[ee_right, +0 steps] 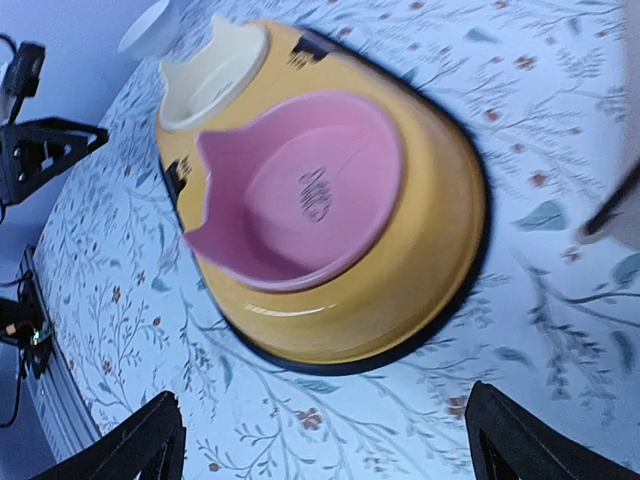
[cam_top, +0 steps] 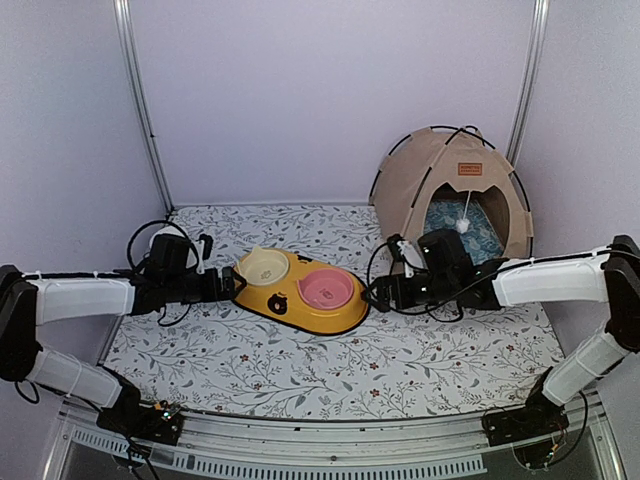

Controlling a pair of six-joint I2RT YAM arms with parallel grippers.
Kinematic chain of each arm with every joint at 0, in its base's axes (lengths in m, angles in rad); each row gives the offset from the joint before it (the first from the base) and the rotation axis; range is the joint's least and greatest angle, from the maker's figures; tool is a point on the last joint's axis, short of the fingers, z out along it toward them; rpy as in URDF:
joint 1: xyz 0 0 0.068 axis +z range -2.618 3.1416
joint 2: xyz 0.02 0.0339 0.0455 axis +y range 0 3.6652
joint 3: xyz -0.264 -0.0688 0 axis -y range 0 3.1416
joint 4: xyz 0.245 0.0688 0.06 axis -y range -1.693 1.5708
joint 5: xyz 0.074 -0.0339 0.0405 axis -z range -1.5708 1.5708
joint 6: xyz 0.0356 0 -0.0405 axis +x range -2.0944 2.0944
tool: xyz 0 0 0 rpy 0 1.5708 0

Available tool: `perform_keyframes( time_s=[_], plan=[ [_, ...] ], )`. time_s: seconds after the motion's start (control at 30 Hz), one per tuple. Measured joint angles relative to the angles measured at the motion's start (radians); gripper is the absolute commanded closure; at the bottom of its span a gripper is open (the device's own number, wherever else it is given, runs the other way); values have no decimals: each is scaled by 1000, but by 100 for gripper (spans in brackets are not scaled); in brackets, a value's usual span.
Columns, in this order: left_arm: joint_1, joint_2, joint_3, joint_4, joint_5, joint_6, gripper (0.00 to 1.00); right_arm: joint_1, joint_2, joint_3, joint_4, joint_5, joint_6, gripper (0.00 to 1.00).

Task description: Set up the pet tent

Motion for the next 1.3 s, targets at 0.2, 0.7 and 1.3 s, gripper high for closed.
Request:
perform_keyframes(
  time_s=[0.2, 0.7, 1.3],
  plan=[
    [-82, 12, -146, 114, 73, -79, 1, 209, 221, 72, 45, -38, 66, 43],
    [-183, 217, -93, 277, 126, -147, 1, 160, 475, 256, 141, -196, 229, 88],
    [-188, 424, 115, 314, 199, -125, 1, -11, 548, 459, 17, -138, 188, 82]
  ],
)
